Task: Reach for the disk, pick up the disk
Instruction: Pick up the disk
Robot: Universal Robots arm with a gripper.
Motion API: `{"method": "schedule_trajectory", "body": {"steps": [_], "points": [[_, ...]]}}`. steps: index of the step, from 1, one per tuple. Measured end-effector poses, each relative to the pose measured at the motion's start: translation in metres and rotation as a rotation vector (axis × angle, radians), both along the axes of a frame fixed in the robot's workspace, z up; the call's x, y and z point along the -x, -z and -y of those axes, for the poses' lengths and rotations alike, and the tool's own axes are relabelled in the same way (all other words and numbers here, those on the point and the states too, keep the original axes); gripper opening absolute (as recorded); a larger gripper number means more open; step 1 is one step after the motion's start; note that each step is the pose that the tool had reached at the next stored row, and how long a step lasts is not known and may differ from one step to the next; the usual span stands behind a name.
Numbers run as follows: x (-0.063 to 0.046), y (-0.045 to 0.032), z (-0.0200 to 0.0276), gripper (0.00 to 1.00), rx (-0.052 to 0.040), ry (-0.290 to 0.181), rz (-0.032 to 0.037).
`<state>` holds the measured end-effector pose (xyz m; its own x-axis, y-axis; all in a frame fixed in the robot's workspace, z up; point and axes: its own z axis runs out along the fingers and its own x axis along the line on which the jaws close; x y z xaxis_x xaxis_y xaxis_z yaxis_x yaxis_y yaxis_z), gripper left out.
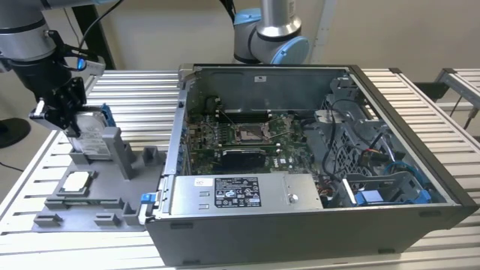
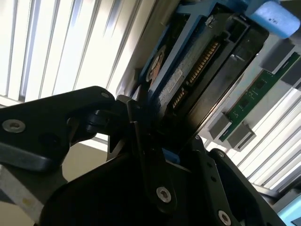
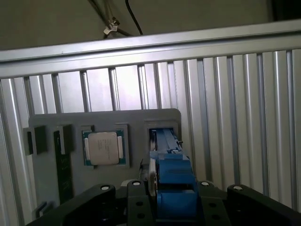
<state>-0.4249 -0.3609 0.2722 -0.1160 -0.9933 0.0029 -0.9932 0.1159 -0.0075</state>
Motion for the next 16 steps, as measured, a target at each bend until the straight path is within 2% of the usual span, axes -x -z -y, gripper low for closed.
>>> {"method": "schedule_trajectory", "body": {"steps": [8,16], "points": [[0.0,-0.0132,0.0,0.0,0.0,0.0,0.0001],[0.0,-0.0198,0.0,0.0,0.0,0.0,0.0]]}}
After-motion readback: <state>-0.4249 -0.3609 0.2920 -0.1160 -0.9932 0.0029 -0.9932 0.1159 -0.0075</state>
